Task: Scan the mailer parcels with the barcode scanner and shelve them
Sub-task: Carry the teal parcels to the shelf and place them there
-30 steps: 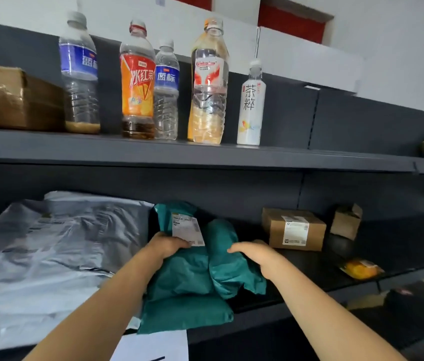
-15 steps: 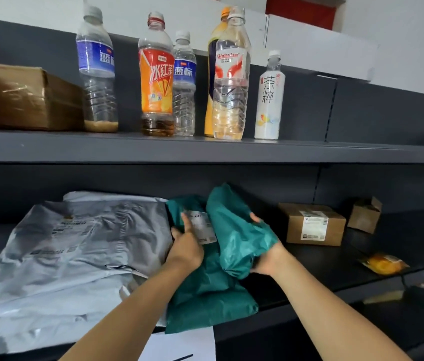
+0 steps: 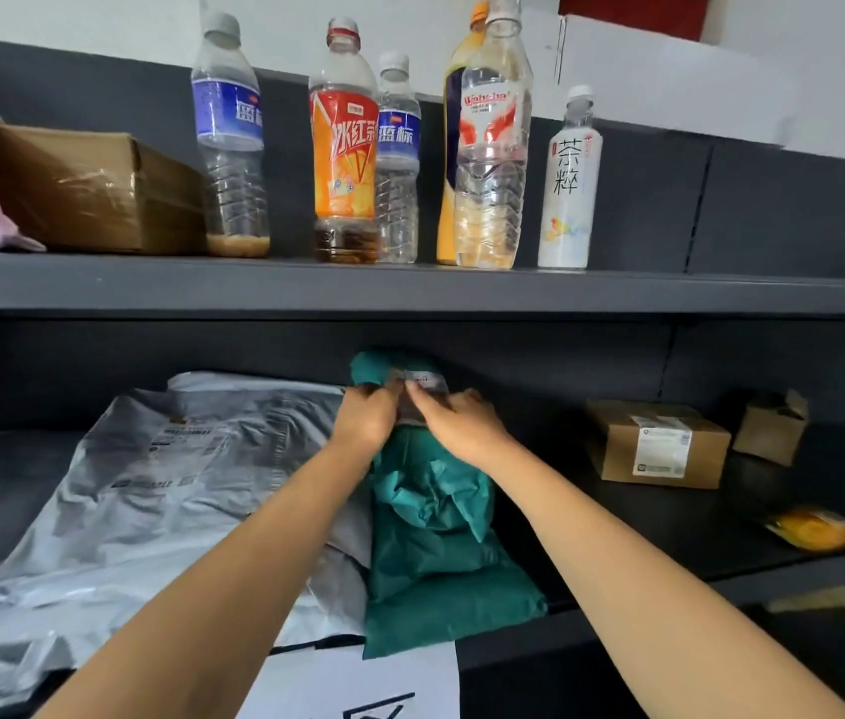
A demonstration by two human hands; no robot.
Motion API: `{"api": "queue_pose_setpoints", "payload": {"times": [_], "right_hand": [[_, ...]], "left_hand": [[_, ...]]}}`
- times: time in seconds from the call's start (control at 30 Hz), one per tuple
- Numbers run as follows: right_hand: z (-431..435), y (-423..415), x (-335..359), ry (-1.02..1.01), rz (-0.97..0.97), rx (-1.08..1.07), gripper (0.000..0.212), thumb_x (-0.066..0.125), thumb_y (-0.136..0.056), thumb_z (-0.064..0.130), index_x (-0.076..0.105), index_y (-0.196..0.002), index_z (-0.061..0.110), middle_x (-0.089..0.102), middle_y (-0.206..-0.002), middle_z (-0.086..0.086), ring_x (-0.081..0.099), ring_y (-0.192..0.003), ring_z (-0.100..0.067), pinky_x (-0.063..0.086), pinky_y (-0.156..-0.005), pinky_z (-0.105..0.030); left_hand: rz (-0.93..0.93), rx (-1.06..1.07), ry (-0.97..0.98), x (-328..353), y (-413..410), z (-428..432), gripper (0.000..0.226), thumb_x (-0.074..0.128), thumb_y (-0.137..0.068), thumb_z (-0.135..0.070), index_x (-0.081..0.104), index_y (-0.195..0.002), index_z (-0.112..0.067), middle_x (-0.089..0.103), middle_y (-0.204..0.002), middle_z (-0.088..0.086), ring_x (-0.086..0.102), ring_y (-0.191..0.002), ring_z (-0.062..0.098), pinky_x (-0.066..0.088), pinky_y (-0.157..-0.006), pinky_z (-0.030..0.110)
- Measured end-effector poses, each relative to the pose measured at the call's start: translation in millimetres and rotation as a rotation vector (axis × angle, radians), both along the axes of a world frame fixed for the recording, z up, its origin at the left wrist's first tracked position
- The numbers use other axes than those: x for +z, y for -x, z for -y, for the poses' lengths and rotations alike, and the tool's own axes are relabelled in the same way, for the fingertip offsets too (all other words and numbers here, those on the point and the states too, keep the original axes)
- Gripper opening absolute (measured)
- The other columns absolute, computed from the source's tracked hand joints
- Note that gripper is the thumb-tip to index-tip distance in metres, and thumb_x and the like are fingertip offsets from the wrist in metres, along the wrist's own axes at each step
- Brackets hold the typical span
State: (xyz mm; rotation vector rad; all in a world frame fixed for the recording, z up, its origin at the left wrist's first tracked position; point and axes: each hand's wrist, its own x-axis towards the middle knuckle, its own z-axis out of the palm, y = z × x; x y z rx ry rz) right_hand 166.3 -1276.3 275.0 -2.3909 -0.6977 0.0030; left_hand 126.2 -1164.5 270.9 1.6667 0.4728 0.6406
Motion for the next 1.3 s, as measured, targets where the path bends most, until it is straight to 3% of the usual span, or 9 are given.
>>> {"api": "queue_pose_setpoints", "payload": {"times": [0.13, 0.23, 0.33, 0.5, 0.7, 0.83, 1.0, 1.13, 1.3], "right_hand": [[-3, -28, -5, -0.468, -0.242, -0.007, 0.041, 0.055, -0.093, 0.031, 0.060, -0.130, 0.015, 0.058, -0.135, -0.008, 0.056, -0.122, -0.024, 0.045, -0.103, -0.033], [9, -40, -22, -0.563, -0.522, -0.048, 0.061, 0.064, -0.081, 0.054, 0.057, -0.132, 0.022, 0.059, -0.134, -0.004, 0.058, -0.119, -0.023, 0.044, -0.104, -0.036], [6, -40, -41, -0.573, -0.807, 0.061, 0.059, 0.054, -0.081, 0.069, 0.074, -0.100, 0.017, 0.073, -0.106, -0.014, 0.066, -0.104, -0.030, 0.048, -0.100, -0.044], [-22, -29, -52, -0.625, -0.896, 0.079, 0.058, 0.042, -0.092, 0.062, 0.070, -0.082, 0.012, 0.072, -0.064, -0.007, 0.068, -0.061, -0.020, 0.052, -0.065, -0.030], [-4, -31, -43, -0.559, -0.792, -0.007, 0.090, 0.043, -0.074, 0.083, 0.063, -0.123, 0.011, 0.069, -0.114, -0.015, 0.064, -0.106, -0.029, 0.048, -0.101, -0.042], [17, -26, -11, -0.617, -0.606, -0.053, 0.087, 0.028, -0.085, 0.078, 0.027, -0.152, 0.023, 0.022, -0.161, -0.003, 0.021, -0.148, -0.023, 0.013, -0.120, -0.044], [24, -4, 8, -0.334, -0.062, -0.051, 0.049, 0.045, -0.097, 0.047, 0.063, -0.122, 0.009, 0.064, -0.125, -0.012, 0.056, -0.120, -0.029, 0.043, -0.103, -0.039], [8, 27, 10, -0.153, 0.438, 0.023, 0.026, 0.049, -0.091, 0.015, 0.068, -0.108, 0.014, 0.069, -0.110, -0.008, 0.063, -0.101, -0.030, 0.050, -0.087, -0.037], [-43, 75, 16, -0.046, 0.518, 0.325, 0.026, 0.052, -0.088, 0.016, 0.066, -0.110, 0.011, 0.064, -0.115, -0.012, 0.059, -0.107, -0.033, 0.048, -0.088, -0.037]], "left_hand": [[-0.076, -0.086, -0.023, -20, 2, -9, 0.039, 0.062, -0.089, -0.024, 0.058, -0.119, 0.001, 0.064, -0.117, 0.012, 0.060, -0.102, 0.024, 0.045, -0.085, 0.027], [-0.043, -0.059, 0.002, -6, -1, -14, 0.043, 0.056, -0.093, -0.018, 0.045, -0.132, -0.002, 0.055, -0.126, 0.007, 0.055, -0.112, 0.023, 0.041, -0.088, 0.028], [-0.066, -0.085, 0.126, 6, -11, -21, 0.053, 0.047, -0.096, -0.033, 0.036, -0.142, -0.007, 0.049, -0.139, 0.014, 0.049, -0.126, 0.030, 0.037, -0.108, 0.034], [-0.177, -0.137, -0.141, -21, -20, -34, 0.029, 0.055, -0.092, -0.025, 0.048, -0.116, -0.008, 0.061, -0.119, 0.015, 0.059, -0.111, 0.032, 0.044, -0.102, 0.044], [-0.314, -0.100, -0.374, -3, -10, -28, 0.058, 0.037, -0.099, -0.041, 0.030, -0.145, -0.007, 0.040, -0.146, 0.013, 0.040, -0.134, 0.029, 0.032, -0.105, 0.029], [-0.210, 0.024, -0.439, 14, -3, -27, 0.056, 0.039, -0.099, -0.030, 0.028, -0.145, 0.000, 0.044, -0.143, 0.021, 0.045, -0.129, 0.035, 0.038, -0.099, 0.033], [-0.112, 0.033, -0.534, 26, 19, -26, 0.024, 0.039, -0.095, -0.008, 0.056, -0.080, 0.001, 0.059, -0.083, 0.021, 0.052, -0.082, 0.034, 0.033, -0.068, 0.032], [-0.133, 0.155, -0.698, 25, 53, -25, 0.021, 0.045, -0.083, -0.003, 0.052, -0.063, -0.006, 0.062, -0.084, 0.027, 0.055, -0.079, 0.043, 0.038, -0.064, 0.034], [-0.288, 0.319, -0.969, 34, 113, -53, 0.024, 0.047, -0.085, -0.014, 0.065, -0.100, -0.011, 0.067, -0.105, 0.019, 0.060, -0.099, 0.040, 0.051, -0.081, 0.040]]}}
